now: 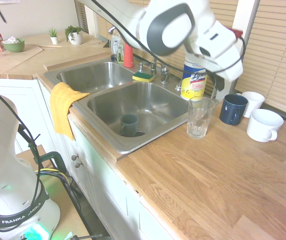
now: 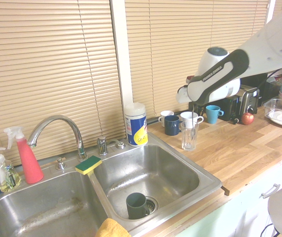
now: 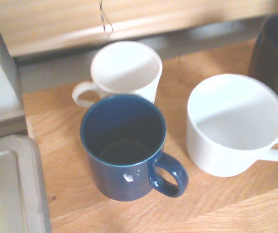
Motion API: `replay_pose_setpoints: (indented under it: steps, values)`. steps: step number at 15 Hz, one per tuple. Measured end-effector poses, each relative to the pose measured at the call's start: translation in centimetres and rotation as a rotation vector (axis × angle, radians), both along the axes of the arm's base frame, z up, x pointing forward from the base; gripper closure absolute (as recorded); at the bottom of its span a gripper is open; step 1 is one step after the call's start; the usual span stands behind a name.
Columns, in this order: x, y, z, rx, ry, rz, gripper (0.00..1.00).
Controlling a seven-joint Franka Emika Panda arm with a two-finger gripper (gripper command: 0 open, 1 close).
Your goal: Put the spoon into the sink
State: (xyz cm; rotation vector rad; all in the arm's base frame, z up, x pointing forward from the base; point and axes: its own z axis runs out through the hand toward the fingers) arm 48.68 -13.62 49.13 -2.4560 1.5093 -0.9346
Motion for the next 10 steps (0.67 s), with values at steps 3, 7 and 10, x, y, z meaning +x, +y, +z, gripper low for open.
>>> replay_pose_setpoints:
  steps: [3,7,10]
  values:
    - [-2.9,0.8,5.3,-0.026,-0.036,-0.014,1.0]
    - [-4.4,4.1,10.3,-0.082,-0.055,0.012,1.0]
    - [-2.2,12.1,10.0,-0.159,-0.025,0.07,1.0]
